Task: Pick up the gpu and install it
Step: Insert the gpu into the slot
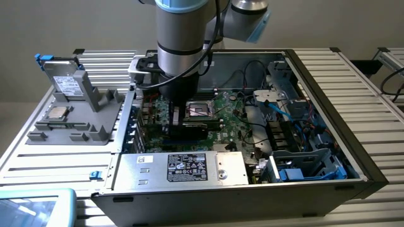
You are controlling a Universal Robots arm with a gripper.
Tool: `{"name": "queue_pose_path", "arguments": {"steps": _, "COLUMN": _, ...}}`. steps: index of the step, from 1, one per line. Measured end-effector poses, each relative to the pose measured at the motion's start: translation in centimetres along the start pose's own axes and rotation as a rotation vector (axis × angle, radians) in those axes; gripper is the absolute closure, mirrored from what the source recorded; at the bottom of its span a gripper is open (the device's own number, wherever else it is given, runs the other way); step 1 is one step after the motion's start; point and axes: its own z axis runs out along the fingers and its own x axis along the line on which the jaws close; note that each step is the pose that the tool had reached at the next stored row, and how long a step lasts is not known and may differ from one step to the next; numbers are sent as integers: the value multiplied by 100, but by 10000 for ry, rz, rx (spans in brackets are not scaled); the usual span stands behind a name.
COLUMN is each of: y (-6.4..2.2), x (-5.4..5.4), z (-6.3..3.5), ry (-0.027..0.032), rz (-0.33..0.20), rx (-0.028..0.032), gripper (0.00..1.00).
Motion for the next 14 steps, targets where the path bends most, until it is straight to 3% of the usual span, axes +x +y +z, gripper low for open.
{"name": "queue_pose_path", "arguments": {"steps": 7, "y": -2, "x": -1, "z": 31, "ry": -15, "rz": -19, "rx": -3, "gripper": 73}}
{"name": "queue_pose_path", "arguments": {"steps": 14, "y": -4, "x": -1, "z": 92, "ry": -162, "rz": -36, "rx": -10, "gripper": 73}}
